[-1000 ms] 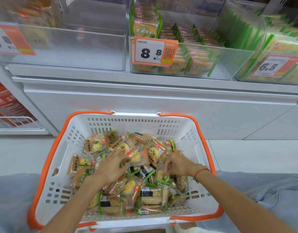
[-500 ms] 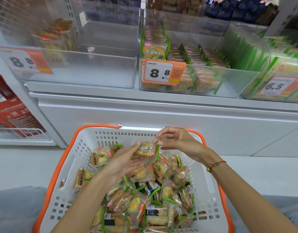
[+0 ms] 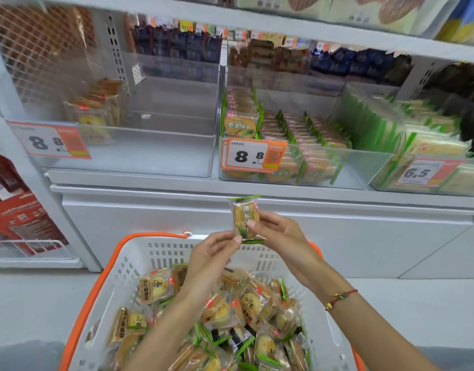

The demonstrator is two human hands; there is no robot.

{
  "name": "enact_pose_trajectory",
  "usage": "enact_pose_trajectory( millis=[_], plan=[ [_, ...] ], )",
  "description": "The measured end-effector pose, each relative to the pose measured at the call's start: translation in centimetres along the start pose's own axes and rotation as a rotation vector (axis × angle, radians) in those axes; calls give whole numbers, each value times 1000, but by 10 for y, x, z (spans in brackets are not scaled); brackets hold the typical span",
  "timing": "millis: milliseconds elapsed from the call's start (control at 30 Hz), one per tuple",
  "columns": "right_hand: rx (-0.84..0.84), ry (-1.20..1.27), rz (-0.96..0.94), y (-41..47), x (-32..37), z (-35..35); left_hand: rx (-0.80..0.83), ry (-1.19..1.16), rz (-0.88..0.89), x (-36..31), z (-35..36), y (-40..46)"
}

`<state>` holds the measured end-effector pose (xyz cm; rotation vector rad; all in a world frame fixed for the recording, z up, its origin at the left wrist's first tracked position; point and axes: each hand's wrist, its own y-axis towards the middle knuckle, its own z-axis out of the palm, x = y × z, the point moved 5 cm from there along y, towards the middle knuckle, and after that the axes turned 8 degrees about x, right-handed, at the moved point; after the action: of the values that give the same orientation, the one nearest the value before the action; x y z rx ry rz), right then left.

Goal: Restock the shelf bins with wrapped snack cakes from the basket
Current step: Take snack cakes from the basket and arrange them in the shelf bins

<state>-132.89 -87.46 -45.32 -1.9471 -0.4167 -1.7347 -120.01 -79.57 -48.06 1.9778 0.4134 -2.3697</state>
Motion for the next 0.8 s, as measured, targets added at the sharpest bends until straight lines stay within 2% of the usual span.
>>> enact_pose_trajectory(
  millis=[167,267,333,433,533,600,700,800],
  plan=[
    [-244,-88,-292,5,63,-32,-214,259,363,-68,-7,19],
    [-281,-253,-415,10,111,-62,-312,441,564,-121,-15,41],
    [-304,-410,-457,14,139,-83,-304,578,624,-148,-14,60],
    [-365,-677,-478,22,171,-119,-324,728,570,-170,-14,81],
    [-431,-1063,-374,36,194,-153,-457,863,644,-184,-17,82],
    [-399,-1301,-228,47,205,-171,-487,865,699,-188,-18,81],
    [-226,-1580,84,62,202,-184,-420,877,710,-186,-16,85],
    [-132,-1770,224,79,187,-189,-300,891,675,-179,-7,89]
  ],
)
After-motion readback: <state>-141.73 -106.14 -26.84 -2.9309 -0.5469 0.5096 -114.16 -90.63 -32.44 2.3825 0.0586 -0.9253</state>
